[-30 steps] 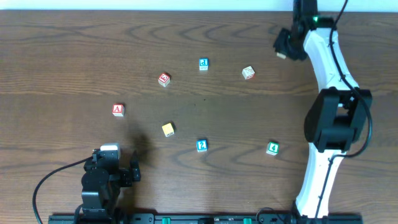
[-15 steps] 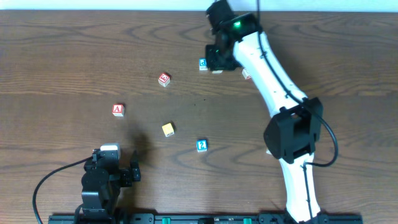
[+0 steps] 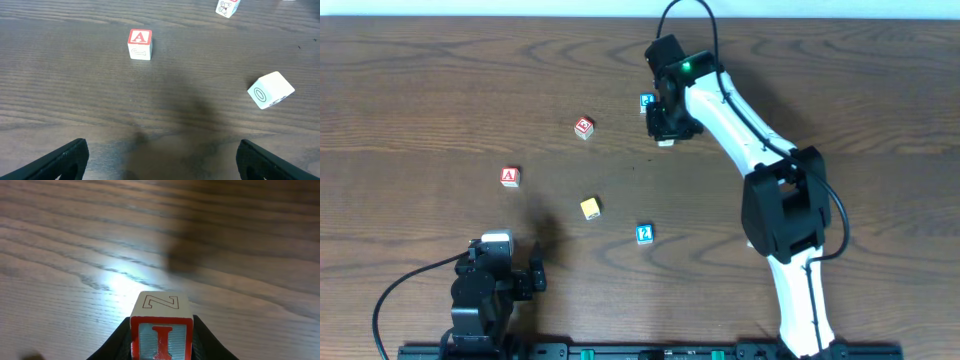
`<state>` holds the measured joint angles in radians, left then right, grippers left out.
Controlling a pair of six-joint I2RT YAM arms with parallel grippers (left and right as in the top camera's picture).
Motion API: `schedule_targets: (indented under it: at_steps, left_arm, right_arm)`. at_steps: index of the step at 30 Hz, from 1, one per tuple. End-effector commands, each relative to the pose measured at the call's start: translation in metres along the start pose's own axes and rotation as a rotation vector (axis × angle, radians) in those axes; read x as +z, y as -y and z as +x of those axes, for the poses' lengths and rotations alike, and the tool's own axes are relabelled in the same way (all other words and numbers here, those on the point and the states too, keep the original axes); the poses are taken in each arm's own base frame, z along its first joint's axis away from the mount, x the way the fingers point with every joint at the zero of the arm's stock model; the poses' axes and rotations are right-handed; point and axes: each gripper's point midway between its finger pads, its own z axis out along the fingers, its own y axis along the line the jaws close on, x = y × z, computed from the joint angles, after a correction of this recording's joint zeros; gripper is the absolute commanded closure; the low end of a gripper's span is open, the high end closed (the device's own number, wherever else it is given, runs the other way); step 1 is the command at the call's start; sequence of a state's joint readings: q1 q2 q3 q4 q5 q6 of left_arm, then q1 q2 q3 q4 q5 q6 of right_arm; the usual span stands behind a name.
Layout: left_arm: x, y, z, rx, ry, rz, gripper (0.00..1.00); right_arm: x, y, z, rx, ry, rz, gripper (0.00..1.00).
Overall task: Spell out Ai2
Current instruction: 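Carry the red 'I' block left and set it down mid-table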
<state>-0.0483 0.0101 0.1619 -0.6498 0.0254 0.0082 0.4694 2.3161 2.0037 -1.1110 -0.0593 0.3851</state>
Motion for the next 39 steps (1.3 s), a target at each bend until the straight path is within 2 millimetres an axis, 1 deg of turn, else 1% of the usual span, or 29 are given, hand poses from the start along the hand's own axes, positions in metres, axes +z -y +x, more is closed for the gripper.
schedule_targets:
  at_steps: [1, 4, 5, 10, 16, 19, 21, 28, 33, 34, 35, 37, 39]
  left_arm:
    - [0.001, -0.002, 0.002, 0.013, -0.004, -0.010, 0.05]
    - [0.001, -0.002, 0.002, 0.013, -0.004, -0.010, 0.05]
    - [0.001, -0.002, 0.002, 0.013, -0.004, -0.010, 0.05]
    - [0.001, -0.002, 0.002, 0.013, -0.004, -0.010, 0.05]
    - [0.001, -0.002, 0.002, 0.013, -0.004, -0.010, 0.05]
    - [0.001, -0.002, 0.002, 0.013, -0.004, -0.010, 0.05]
    - [0.001, -0.002, 0.002, 0.013, -0.004, -0.010, 0.04]
    - [0.001, -0.002, 0.002, 0.013, -0.004, -0.010, 0.05]
    - [0.001, -0.002, 0.002, 0.013, -0.004, -0.010, 0.05]
    - [0.001, -0.002, 0.002, 0.013, -0.004, -0.010, 0.05]
    - [0.001, -0.002, 0.002, 0.013, -0.004, -0.010, 0.05]
    - [0.001, -0.002, 0.002, 0.013, -0.004, -0.010, 0.05]
    - [0.001, -0.002, 0.002, 0.013, -0.004, -0.010, 0.05]
  right_arm:
    - [0.006, -0.020, 0.014, -0.035, -0.015, 0.010, 0.99]
    - [0.007, -0.034, 0.021, -0.048, -0.017, 0.009, 0.99]
    - [0.008, -0.035, 0.023, -0.041, -0.016, 0.023, 0.99]
    - [0.012, -0.033, 0.031, -0.015, -0.026, 0.062, 0.99]
    - [0.026, -0.024, 0.040, 0.022, -0.049, 0.081, 0.99]
    - [0.031, -0.022, 0.041, 0.038, -0.038, 0.101, 0.99]
    - [0.033, -0.017, 0.041, 0.063, -0.027, 0.130, 0.99]
    - [0.036, -0.018, 0.034, 0.077, 0.008, 0.126, 0.99]
    - [0.036, -0.019, 0.034, 0.088, 0.009, 0.126, 0.99]
    - [0.036, -0.020, 0.035, 0.086, 0.008, 0.125, 0.96]
    - [0.036, -0.023, 0.036, 0.083, 0.003, 0.118, 0.90]
    - [0.036, -0.026, 0.039, 0.080, -0.005, 0.106, 0.85]
    - [0.036, -0.027, 0.040, 0.075, -0.005, 0.110, 0.84]
